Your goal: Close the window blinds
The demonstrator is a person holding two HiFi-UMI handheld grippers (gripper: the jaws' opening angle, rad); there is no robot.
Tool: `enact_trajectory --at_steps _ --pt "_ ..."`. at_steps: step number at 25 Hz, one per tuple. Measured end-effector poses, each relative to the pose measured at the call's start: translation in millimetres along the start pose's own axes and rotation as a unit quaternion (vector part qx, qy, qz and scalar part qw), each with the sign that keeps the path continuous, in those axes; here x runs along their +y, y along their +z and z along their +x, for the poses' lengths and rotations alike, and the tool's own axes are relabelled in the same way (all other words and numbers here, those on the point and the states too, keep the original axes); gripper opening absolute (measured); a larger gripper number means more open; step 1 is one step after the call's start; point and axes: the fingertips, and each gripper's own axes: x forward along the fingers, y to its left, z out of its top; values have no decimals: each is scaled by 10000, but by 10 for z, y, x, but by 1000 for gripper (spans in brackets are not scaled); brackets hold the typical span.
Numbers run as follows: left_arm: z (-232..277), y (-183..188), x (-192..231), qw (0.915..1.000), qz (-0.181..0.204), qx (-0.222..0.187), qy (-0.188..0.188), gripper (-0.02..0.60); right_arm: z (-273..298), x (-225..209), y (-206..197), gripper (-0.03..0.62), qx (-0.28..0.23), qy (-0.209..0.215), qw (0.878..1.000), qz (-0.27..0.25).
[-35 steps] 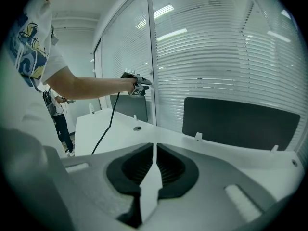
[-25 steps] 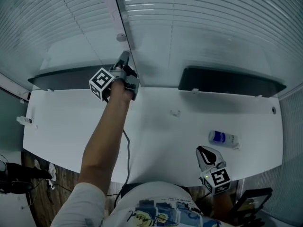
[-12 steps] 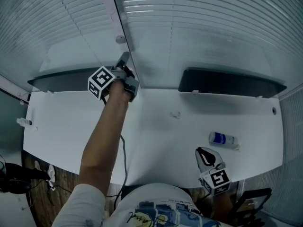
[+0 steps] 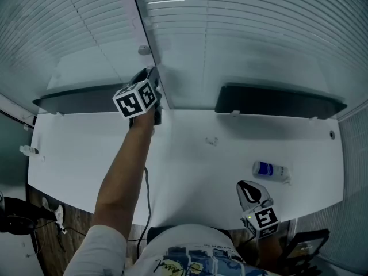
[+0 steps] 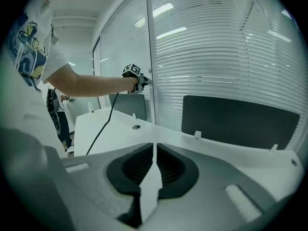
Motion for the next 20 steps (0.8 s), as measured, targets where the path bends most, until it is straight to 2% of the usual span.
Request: enact_trajectory --at_steps 2,4,10,15,20 --pt "-1 10 -17 9968 764 131 203 127 4 1 -46 12 8 25 10000 7" --pt "13 7 -35 9893 1394 233 356 127 1 2 -23 12 12 23 10000 0" --pt "33 -13 -79 9547 2873 423 644 127 3 26 10 12 -17 51 10000 -34" --pt "59 -31 -95 9228 3733 519 805 127 7 17 42 12 -86 38 9999 -70" --pt "78 -57 -102 9008 4202 557 938 127 -3 -8 -29 12 -18 35 10000 -63"
